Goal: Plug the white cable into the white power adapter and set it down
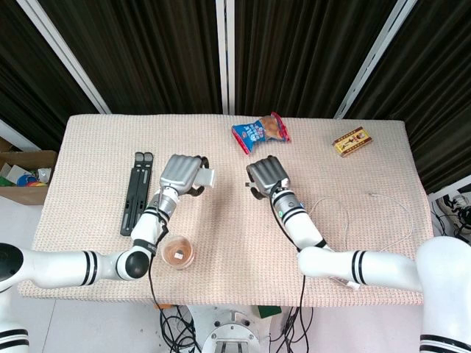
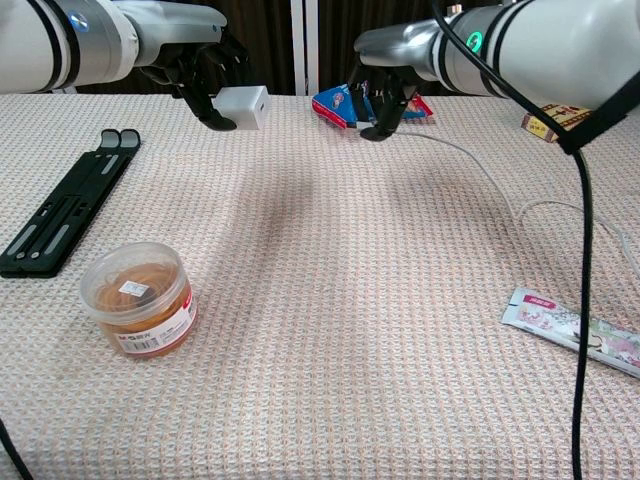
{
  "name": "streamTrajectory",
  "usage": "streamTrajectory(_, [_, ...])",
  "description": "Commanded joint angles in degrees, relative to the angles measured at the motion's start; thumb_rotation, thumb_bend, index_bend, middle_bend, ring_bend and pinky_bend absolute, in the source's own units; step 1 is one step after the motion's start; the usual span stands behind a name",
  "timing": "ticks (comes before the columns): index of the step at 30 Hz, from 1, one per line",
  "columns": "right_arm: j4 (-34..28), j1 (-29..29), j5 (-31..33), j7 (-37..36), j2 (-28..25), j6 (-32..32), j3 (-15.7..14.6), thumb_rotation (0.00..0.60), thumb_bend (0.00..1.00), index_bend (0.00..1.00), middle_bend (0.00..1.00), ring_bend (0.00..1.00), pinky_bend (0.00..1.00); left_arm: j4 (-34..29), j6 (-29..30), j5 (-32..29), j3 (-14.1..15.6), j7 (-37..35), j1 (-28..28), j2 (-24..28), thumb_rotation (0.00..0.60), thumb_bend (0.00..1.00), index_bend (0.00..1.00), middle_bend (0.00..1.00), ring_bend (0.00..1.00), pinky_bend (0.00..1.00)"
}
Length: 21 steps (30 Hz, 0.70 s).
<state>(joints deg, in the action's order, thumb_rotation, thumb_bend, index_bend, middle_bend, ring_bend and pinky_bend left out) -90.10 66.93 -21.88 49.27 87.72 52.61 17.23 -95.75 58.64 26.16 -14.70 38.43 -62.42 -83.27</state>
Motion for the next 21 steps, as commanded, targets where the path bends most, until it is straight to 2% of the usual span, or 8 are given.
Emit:
streamTrajectory(1, [0.6,2.7,2.9,1.2,1.2,1.1,0.9,0.600,1.00,0.60,0.64,0.41,0.35,-0.1,1.0,-0.9,0.1,1.1,-0.8,-0.6,0.600,0.29,0.50,0.47,0.78,1.00])
streamTrajectory(10, [3.8,7.1,7.1,2.2,3.5,1.4,1.3,0.600,1.00,0.60,0.64,0.41,0.36,-0.2,2.2,-1.6,0.5,2.6,-1.8,-1.3,0.600,0.29,0.50,0.47,0.78,1.00])
streamTrajectory(21, [4.7,9.2,8.2,1.4,4.3,1.4,0.8,0.600,1.00,0.60,0.64,0.42,0.36,0.0,3.1,-2.9,0.7,4.3,-2.7,-1.8,0.600,0.29,0.50,0.47,0.78,1.00])
